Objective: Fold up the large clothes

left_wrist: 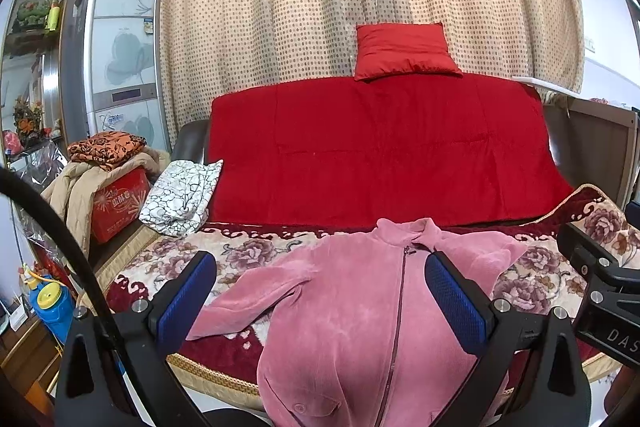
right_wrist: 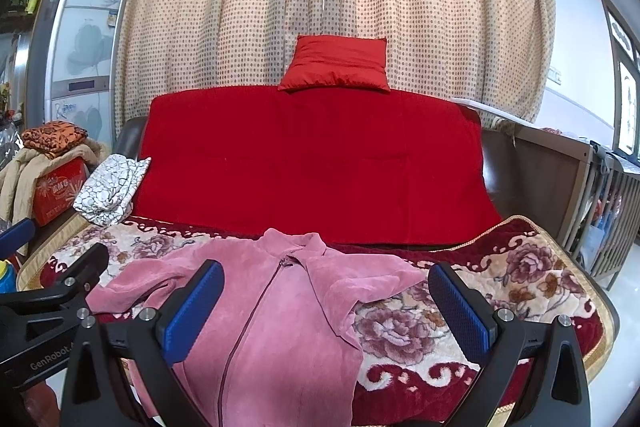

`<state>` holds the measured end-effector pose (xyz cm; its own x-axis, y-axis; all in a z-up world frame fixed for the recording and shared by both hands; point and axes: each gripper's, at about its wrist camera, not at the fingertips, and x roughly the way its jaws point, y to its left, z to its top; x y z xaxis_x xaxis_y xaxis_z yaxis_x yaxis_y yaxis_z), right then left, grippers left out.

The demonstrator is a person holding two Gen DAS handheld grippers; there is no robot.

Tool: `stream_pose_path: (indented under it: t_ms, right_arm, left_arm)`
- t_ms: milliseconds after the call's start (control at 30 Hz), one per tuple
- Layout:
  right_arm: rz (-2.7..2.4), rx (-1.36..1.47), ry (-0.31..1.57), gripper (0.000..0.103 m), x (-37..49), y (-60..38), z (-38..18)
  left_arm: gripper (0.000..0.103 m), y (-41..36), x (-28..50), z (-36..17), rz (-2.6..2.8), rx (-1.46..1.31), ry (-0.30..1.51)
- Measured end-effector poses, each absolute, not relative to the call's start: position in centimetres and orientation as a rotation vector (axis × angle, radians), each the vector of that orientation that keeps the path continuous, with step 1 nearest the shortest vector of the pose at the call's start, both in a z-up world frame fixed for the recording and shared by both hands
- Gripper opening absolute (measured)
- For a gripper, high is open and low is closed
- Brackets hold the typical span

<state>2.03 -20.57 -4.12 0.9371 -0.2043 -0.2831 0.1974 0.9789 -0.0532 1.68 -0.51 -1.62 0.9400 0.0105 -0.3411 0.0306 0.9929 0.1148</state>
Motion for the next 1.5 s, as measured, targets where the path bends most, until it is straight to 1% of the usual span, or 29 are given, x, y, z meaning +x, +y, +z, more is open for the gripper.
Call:
stream_pose_path:
  t_ms: [267, 433, 633, 833, 900, 1067, 1133, 1233, 1333, 1500]
  right_arm:
    - [-0.214, -0.026, 0.317, 0.103, 3.7, -21.3, -5.2]
    - [-0.239, -0.026, 0.318, 0.103, 5.2, -22.5, -5.4]
    - [-0.289, 0.003, 0.352, 0.103, 7.0, -26.0, -5.7]
    - [-0.307, 0.080, 0.378, 0.103, 9.8, -30.8, -7.1]
    - [-0.316, 0.105, 0.401, 0.103, 10.9, -32.6, -8.0]
    - [-0.285, 0.226, 0.534, 0.103, 15.5, -38.0, -11.6]
    - [-0.304, 0.263, 0.568, 0.103, 16.5, -39.4, -12.8]
    - [-0.339, 0.320, 0.584, 0.103, 18.2, -40.8, -14.8]
    - [-0.332, 0.345, 0.594, 0.103, 20.1, -41.2, -16.4]
    - [-0.252, 0.479, 0.651, 0.103, 23.8, -43.7, -18.9]
  left_arm:
    - [0.103, -0.1, 3.8, -2.7, 0.021, 0.135, 0.358]
    - [0.103, 0.4, 6.4, -3.3, 0.042, 0.146, 0.354]
    - [0.103, 0.9, 10.5, -4.9, 0.006, 0.073, 0.426]
    - [0.103, -0.3, 15.3, -7.8, -0.015, 0.026, 0.477]
    - [0.103, -0.6, 17.6, -9.4, -0.027, 0.005, 0.508]
    - [0.103, -1.6, 22.6, -12.9, -0.017, -0.018, 0.567]
    - [0.103, -2.2, 24.2, -13.9, -0.004, -0.027, 0.562]
    - [0.103, -3.1, 25.2, -15.3, 0.004, -0.009, 0.548]
    - [0.103, -3.8, 25.9, -16.6, -0.014, 0.008, 0.606]
    - [0.103, -4.2, 26.3, -17.0, -0.033, 0.017, 0.606]
